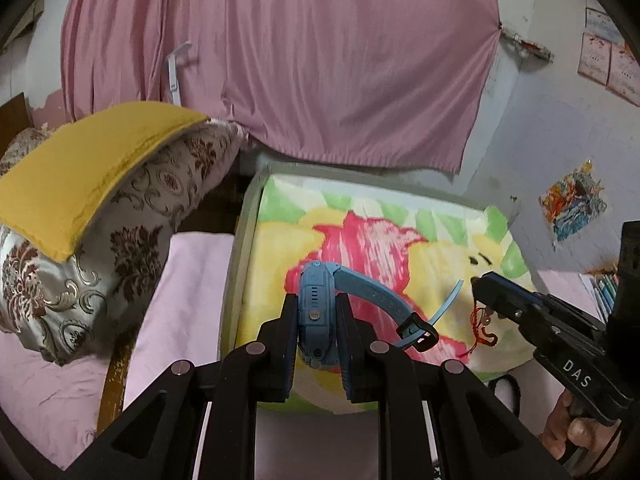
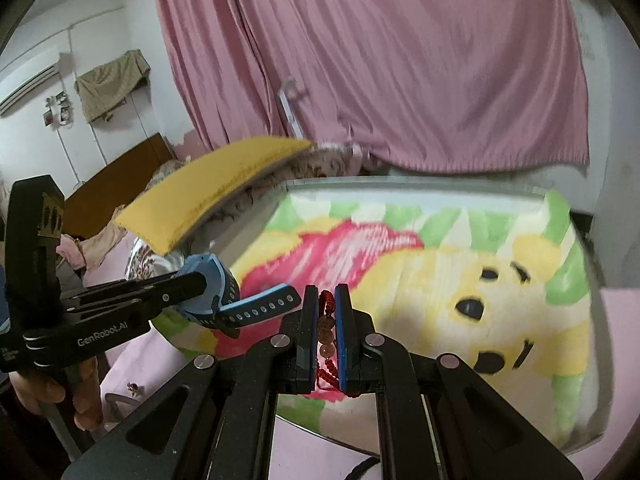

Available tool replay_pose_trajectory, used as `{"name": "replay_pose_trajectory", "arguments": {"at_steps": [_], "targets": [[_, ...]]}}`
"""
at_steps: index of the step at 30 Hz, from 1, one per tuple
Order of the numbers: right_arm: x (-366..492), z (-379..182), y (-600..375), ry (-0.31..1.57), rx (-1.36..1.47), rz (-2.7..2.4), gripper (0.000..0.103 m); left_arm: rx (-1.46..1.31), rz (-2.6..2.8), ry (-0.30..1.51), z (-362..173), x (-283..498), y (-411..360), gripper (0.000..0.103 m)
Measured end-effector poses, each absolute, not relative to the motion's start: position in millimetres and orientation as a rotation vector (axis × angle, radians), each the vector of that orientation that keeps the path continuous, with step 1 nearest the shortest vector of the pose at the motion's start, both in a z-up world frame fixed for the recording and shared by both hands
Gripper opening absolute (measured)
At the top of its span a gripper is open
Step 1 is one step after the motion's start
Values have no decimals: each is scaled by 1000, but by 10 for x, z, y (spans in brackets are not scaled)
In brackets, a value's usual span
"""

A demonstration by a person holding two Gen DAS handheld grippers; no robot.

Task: Organize jewelry
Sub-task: 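Carry the blue watch into the grey tray with the left gripper while the right drops the bracelet there, then grasp the beige claw clip with the left gripper while the right grasps the white hair clip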

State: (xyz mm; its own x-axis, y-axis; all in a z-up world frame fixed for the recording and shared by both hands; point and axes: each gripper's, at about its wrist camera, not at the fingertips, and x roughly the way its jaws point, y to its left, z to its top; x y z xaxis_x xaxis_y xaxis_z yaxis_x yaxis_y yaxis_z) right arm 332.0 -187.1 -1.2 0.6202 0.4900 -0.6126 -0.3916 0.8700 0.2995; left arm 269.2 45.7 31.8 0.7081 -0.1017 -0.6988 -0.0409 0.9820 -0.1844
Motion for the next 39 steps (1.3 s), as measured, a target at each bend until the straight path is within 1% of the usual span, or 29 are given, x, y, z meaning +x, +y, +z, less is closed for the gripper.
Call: {"name": "replay_pose_trajectory", "arguments": {"at_steps": [4,11,15,18,19,20,21,22,23,24,25,26,27,28,29,30,31,32,33,34,35,36,38,39], "targets": [[3395,-147,-1866,814,183,520,7,-178,-37,818,263,2730,423,17],[3416,-226,-1808,860,192,514,7,-178,-37,866,189,2763,410,17],[3423,-225,-1795,864,196,513,8,-181,-38,865,192,2761,407,17],[3370,-166,-1829,847,190,502,8,-210,-61,855,191,2736,418,19],[3353,-145,-1834,839,188,497,10,-214,-61,846,201,2717,423,19],[3326,-118,-1842,828,184,492,18,-215,-59,837,211,2694,430,20],[3291,-94,-1861,814,179,485,23,-215,-59,822,229,2662,436,22],[3252,-64,-1869,796,172,477,35,-218,-62,800,255,2615,444,26],[3193,-24,-1883,771,163,466,41,-223,-63,785,276,2586,456,33],[3150,4,-1910,755,158,462,41,-229,-66,769,299,2553,469,36],[3087,48,-1942,733,151,453,42,-237,-71,739,329,2484,487,44],[3017,90,-1965,706,147,436,46,-241,-70,715,355,2430,503,53],[2969,123,-1996,686,147,424,50,-243,-65,690,382,2371,520,57],[2912,158,-2031,663,144,409,60,-246,-61,672,403,2336,535,61],[2826,202,-2053,626,135,389,67,-250,-60,638,435,2248,555,63],[2767,238,-2075,601,129,381,70,-249,-59,624,456,2213,561,65],[2713,270,-2094,579,125,378,73,-246,-56,603,480,2151,568,70],[2656,300,-2102,557,121,377,79,-241,-49,578,504,2080,571,77],[2572,337,-2123,527,116,376,82,-236,-42,559,524,2032,572,80],[2525,357,-2127,510,113,376,89,-230,-35,537,542,1972,573,83],[2463,377,-2128,487,108,377,93,-223,-28,513,562,1903,570,86],[2389,405,-2124,458,100,380,94,-217,-23,492,579,1838,566,88],[2278,436,-2109,424,84,382,95,-208,-19,460,602,1732,556,96],[2236,450,-2105,417,78,381,95,-205,-18,450,608,1701,545,97]]}}
